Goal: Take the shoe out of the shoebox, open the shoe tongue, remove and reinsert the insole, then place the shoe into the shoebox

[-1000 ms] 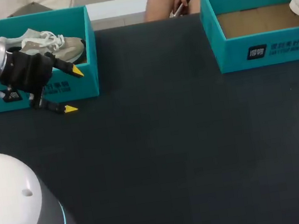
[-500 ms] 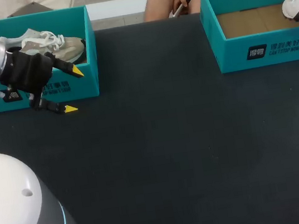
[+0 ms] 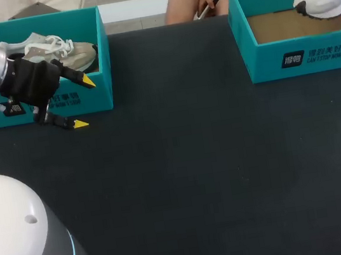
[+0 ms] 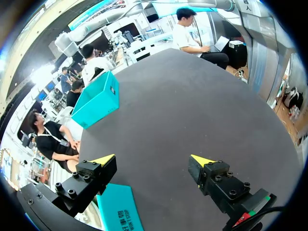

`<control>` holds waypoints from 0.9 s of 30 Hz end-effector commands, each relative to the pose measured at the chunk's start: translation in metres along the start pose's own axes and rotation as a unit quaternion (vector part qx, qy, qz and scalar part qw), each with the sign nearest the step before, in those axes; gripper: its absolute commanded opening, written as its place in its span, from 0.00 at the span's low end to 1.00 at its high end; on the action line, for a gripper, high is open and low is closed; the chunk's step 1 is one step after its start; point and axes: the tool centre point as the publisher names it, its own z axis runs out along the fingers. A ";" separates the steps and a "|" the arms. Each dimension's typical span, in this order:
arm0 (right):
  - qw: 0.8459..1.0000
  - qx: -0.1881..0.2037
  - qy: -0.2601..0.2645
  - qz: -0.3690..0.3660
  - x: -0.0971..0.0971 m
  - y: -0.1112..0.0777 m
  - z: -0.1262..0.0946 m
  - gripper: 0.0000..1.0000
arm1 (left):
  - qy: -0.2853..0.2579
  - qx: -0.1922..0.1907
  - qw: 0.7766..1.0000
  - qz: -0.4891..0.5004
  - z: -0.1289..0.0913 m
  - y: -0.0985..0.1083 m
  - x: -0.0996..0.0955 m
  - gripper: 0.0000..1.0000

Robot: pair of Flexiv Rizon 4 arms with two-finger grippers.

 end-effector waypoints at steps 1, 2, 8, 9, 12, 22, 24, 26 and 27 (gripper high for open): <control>0.959 0.045 0.055 0.275 -0.004 0.007 -0.002 0.00 | 0.000 -0.001 1.000 0.000 0.000 -0.001 0.000 1.00; 0.959 0.045 0.055 0.275 -0.004 0.007 -0.002 0.00 | 0.000 -0.001 1.000 0.000 0.000 -0.001 0.000 1.00; 0.959 0.045 0.055 0.275 -0.004 0.007 -0.002 0.00 | 0.000 -0.001 1.000 0.000 0.000 -0.001 0.000 1.00; 0.959 0.045 0.055 0.275 -0.004 0.007 -0.002 0.00 | 0.000 -0.001 1.000 0.000 0.000 -0.001 0.000 1.00; 0.959 0.045 0.055 0.275 -0.004 0.007 -0.002 0.00 | 0.000 -0.001 1.000 0.000 0.000 -0.001 0.000 1.00; 0.961 0.016 0.058 0.268 0.010 0.003 0.000 0.00 | 0.000 -0.001 1.000 0.000 0.000 -0.001 0.000 1.00; 0.963 0.016 0.058 0.264 0.012 0.001 0.001 0.00 | 0.000 -0.001 1.000 0.000 0.000 -0.001 0.000 1.00; 0.964 0.014 0.055 0.261 0.015 -0.002 0.002 0.00 | 0.000 -0.001 1.000 0.000 0.000 -0.001 0.000 1.00; 0.965 0.017 0.054 0.256 0.016 -0.003 0.004 0.00 | 0.000 -0.001 1.000 0.000 0.000 -0.001 0.000 1.00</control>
